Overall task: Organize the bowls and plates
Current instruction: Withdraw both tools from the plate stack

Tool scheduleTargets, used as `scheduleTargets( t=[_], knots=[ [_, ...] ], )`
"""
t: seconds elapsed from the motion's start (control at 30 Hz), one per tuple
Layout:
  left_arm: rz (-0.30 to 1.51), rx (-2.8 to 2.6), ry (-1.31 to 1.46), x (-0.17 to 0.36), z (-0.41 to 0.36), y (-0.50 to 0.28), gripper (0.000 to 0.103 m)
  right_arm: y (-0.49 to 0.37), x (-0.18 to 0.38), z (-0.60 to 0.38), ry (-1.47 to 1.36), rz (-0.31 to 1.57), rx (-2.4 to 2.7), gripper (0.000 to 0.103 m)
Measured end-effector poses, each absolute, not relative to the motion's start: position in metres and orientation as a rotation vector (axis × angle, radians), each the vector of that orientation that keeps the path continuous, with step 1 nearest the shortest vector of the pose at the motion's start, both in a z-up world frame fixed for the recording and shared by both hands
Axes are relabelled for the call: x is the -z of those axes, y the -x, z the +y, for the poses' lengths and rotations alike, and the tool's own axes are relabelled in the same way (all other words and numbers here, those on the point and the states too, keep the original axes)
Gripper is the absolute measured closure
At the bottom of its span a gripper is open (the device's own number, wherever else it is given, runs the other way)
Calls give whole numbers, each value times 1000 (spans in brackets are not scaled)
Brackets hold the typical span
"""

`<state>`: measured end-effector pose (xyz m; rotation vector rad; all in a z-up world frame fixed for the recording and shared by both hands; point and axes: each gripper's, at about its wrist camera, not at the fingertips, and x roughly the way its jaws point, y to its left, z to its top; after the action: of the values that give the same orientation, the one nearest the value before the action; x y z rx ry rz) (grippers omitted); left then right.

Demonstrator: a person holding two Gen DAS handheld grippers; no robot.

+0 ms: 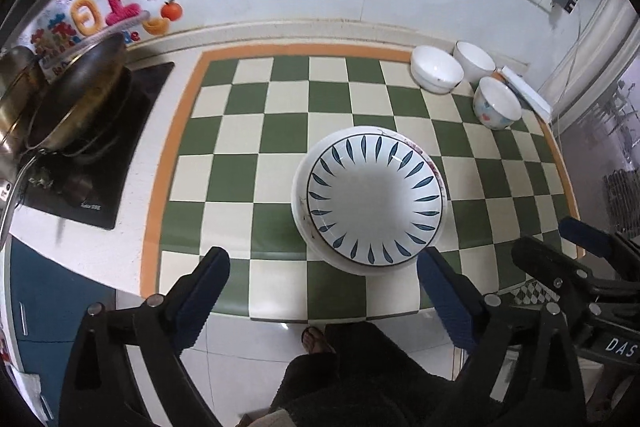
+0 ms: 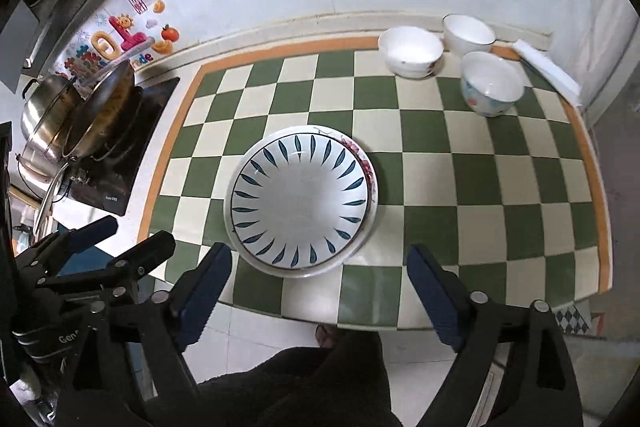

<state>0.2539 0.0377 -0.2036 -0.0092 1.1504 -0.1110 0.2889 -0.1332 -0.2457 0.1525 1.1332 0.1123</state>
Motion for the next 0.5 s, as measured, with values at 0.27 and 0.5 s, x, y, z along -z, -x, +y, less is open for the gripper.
scheduleTargets(
  t=[0.27,0.5],
  knots=[
    [1101,107,6,174,41,-216,3,-241,217,-127,-128,1083,-75,8],
    [1064,115,2,160,43,-198,1,-221,205,-130,-164,1058,-72,7]
  ],
)
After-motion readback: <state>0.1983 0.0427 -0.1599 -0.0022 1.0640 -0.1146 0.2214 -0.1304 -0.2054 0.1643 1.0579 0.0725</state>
